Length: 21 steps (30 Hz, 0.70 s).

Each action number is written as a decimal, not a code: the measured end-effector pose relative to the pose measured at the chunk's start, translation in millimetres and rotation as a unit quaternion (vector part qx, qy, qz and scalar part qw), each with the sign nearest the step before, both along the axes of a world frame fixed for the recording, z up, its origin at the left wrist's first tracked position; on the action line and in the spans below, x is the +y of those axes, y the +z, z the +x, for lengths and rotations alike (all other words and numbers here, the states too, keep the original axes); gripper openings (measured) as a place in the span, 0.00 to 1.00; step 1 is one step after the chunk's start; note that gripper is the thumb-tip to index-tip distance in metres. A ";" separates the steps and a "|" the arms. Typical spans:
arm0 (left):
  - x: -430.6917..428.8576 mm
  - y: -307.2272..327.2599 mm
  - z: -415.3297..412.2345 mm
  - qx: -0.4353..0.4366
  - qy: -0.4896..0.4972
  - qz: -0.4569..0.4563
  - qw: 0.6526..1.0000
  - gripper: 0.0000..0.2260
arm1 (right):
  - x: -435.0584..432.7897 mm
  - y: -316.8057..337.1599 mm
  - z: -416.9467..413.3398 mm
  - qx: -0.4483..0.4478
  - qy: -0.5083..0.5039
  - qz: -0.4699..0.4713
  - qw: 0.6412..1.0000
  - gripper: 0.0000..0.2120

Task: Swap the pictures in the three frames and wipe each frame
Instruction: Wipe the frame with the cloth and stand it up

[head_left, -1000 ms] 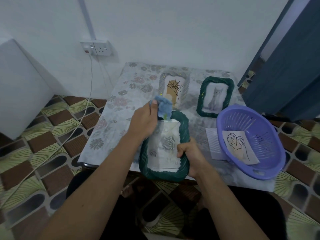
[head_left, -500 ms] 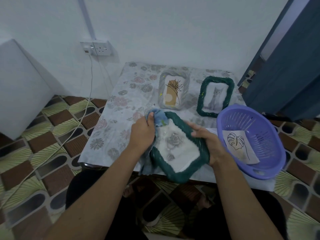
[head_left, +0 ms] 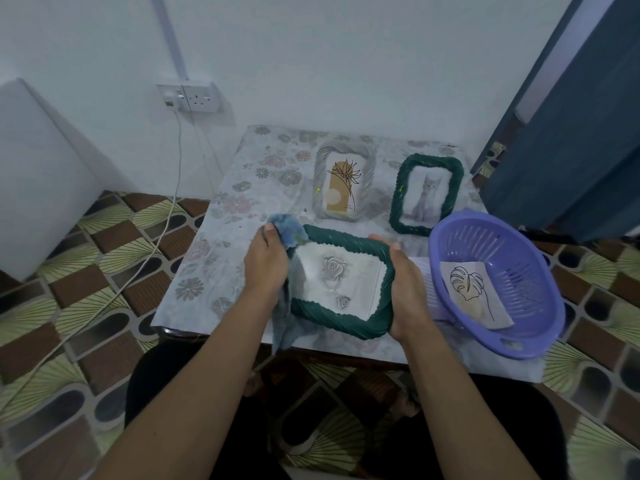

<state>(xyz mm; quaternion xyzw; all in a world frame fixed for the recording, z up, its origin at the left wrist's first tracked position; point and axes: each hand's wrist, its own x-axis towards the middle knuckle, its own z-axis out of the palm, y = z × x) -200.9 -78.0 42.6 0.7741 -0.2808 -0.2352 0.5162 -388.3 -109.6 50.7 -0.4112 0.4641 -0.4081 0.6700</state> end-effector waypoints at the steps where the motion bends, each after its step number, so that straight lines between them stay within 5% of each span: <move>1: -2.0 3.0 3.1 -0.023 -0.005 0.011 1.000 0.21 | 1.3 0.6 0.7 0.028 0.010 -0.020 0.999 0.18; 7: -3.2 10.2 -14.9 -0.237 -0.087 0.029 0.967 0.20 | 15.6 15.2 10.6 0.037 0.014 -0.035 0.999 0.11; 12: -0.8 -2.0 -34.2 -0.241 -0.172 0.057 0.953 0.22 | 18.9 11.6 16.1 0.038 0.028 -0.034 0.998 0.17; 19: 9.7 -2.1 -57.5 -0.174 -0.267 -0.028 0.947 0.20 | 24.4 5.7 27.7 0.069 0.032 -0.051 0.996 0.16; 21: 11.7 -5.9 -50.1 -0.223 -0.283 -0.041 0.932 0.21 | 23.8 6.9 25.3 0.067 0.030 -0.070 0.995 0.17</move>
